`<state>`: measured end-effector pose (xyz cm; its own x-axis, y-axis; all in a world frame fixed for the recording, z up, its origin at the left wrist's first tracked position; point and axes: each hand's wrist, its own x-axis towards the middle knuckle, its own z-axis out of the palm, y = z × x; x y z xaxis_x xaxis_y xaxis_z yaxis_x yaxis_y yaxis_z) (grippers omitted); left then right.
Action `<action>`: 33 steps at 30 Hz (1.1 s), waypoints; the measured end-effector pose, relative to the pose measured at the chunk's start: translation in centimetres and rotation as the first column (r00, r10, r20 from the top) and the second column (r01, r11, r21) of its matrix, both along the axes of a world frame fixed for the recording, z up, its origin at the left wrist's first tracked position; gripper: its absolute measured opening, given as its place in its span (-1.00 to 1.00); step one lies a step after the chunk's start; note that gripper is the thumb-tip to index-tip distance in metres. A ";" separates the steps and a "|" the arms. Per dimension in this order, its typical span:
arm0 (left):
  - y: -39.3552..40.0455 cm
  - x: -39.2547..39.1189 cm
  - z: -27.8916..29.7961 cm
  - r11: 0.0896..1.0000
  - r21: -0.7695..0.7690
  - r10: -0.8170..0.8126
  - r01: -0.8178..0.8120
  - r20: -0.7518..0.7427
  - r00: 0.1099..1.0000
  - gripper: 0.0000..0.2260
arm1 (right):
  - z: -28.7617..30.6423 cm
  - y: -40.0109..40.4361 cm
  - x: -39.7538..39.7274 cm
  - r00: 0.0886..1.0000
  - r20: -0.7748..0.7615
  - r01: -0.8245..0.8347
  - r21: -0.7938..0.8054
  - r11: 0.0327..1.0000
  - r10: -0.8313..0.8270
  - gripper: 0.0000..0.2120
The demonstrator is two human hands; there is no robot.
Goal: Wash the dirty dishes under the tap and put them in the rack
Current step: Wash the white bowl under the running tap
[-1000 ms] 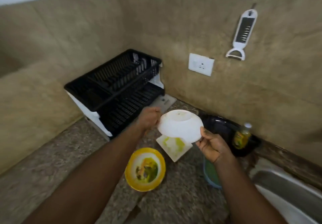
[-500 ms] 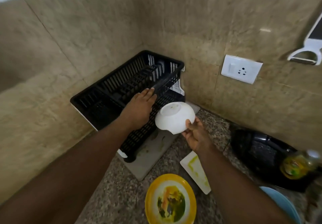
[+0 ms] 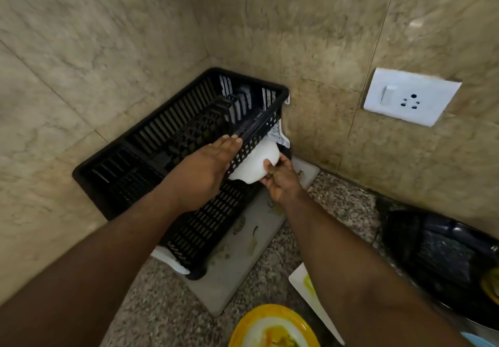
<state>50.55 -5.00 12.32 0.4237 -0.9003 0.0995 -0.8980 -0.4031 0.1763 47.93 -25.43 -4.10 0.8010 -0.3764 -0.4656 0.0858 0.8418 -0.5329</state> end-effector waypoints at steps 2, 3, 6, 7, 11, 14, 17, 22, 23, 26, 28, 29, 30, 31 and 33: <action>-0.1 0.0 0.0 1.000 -0.006 0.000 0.000 0.009 1.000 -0.46 | -0.1 0.1 1.2 0.999 -0.035 -0.016 -0.011 1.000 0.015 -0.49; -0.1 0.0 0.0 1.000 -0.006 0.001 -0.001 0.009 1.000 -0.46 | -0.4 0.2 1.7 0.999 -0.045 -0.020 -0.021 1.000 0.019 -0.51; -0.1 0.0 0.0 1.000 -0.005 -0.005 0.005 0.016 1.000 -0.46 | -1.0 0.4 2.6 0.997 -0.075 -0.027 -0.070 0.997 0.022 -0.56; -0.1 0.0 0.0 1.000 -0.004 -0.003 0.003 0.020 1.000 -0.46 | -1.1 0.4 2.8 0.996 -0.093 -0.022 -0.102 0.995 0.012 -0.56; -0.2 -0.1 0.1 1.000 -0.015 0.002 -0.002 0.020 1.000 -0.48 | -0.8 0.5 4.3 0.953 -0.304 -0.107 -0.391 0.914 -0.018 -0.47; -0.2 -0.2 0.1 1.000 -0.010 0.014 -0.014 0.019 1.000 -0.47 | -0.4 0.8 5.3 0.845 -0.530 -0.393 -0.708 0.587 -0.073 -0.49; -0.2 -0.2 0.0 1.000 0.000 0.021 -0.021 0.027 0.999 -0.47 | -0.1 1.4 5.8 0.740 -0.645 -0.580 -0.755 0.307 -0.188 -0.42; -0.2 -0.2 0.1 1.000 -0.003 0.013 -0.013 0.039 0.999 -0.48 | 1.0 0.9 6.5 0.684 -0.721 -0.618 -0.652 0.439 -0.109 -0.52; -0.3 -0.2 0.0 1.000 -0.005 0.013 -0.013 0.043 0.999 -0.48 | 1.1 0.6 6.7 0.696 -0.718 -0.606 -0.605 0.517 -0.024 -0.54; -0.2 -0.1 -0.1 1.000 -0.006 0.016 -0.015 0.048 0.999 -0.48 | 1.3 0.6 6.7 0.753 -0.644 -0.530 -0.468 0.707 0.138 -0.61; -0.2 -0.1 -0.1 1.000 -0.006 0.016 -0.016 0.049 0.999 -0.48 | 1.0 0.6 6.3 0.809 -0.566 -0.444 -0.409 0.797 0.159 -0.64; -0.2 -0.2 0.0 1.000 -0.006 0.017 -0.016 0.048 0.999 -0.48 | 1.0 0.6 6.1 0.824 -0.542 -0.422 -0.392 0.817 0.165 -0.66; -0.2 -0.3 0.0 1.000 -0.006 0.018 -0.018 0.047 0.999 -0.48 | 1.1 0.5 5.8 0.834 -0.525 -0.412 -0.383 0.827 0.173 -0.67; -0.2 -0.3 0.1 1.000 -0.007 0.021 -0.021 0.045 0.999 -0.48 | 0.9 0.4 5.7 0.836 -0.517 -0.413 -0.375 0.830 0.183 -0.67; -0.2 -0.4 0.1 1.000 -0.012 0.025 -0.024 0.041 0.999 -0.48 | 0.8 0.4 5.7 0.829 -0.524 -0.428 -0.370 0.825 0.196 -0.66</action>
